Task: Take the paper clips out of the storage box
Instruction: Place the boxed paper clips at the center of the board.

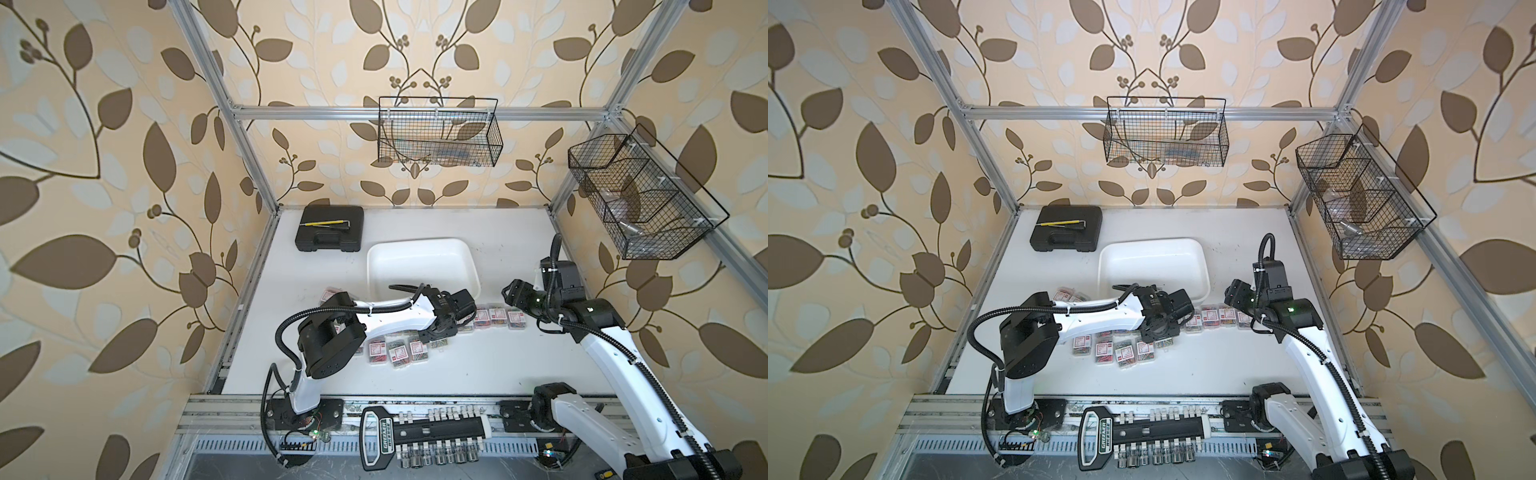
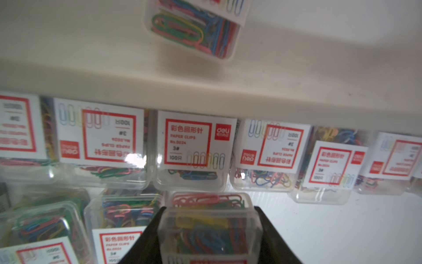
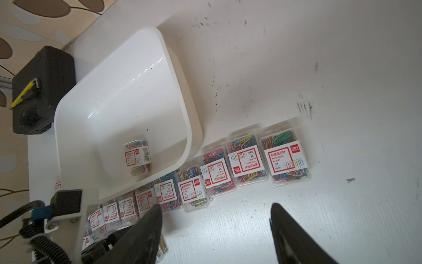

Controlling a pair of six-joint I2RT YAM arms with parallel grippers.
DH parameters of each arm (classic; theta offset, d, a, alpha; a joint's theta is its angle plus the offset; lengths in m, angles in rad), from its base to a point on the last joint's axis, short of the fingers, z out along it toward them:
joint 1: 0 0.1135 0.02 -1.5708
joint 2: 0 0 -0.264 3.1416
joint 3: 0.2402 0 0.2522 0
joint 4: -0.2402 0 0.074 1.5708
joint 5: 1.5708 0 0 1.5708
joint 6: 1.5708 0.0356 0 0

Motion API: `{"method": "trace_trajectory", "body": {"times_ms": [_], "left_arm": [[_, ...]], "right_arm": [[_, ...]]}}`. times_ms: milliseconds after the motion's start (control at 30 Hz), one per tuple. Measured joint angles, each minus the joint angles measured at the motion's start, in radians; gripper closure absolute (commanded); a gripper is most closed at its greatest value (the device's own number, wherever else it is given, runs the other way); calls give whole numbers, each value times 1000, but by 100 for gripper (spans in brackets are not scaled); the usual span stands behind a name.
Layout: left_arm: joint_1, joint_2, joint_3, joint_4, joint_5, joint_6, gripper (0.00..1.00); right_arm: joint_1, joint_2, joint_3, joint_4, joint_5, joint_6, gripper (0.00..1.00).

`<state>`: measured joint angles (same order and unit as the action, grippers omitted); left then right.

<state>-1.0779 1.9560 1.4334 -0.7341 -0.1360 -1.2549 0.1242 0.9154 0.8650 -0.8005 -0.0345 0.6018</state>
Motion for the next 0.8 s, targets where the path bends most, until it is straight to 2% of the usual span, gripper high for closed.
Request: {"method": "trace_trajectory", "body": {"times_ms": [200, 600, 800], "left_arm": [[-9, 16, 2, -4, -2, -2, 60], [-16, 53, 13, -66, -3, -2, 39], [-16, 62, 65, -108, -25, 2, 32]], "right_arm": [[0, -10, -2, -9, 0, 0, 25], [0, -13, -2, -12, 0, 0, 25], [0, -19, -2, -12, 1, 0, 24]]}}
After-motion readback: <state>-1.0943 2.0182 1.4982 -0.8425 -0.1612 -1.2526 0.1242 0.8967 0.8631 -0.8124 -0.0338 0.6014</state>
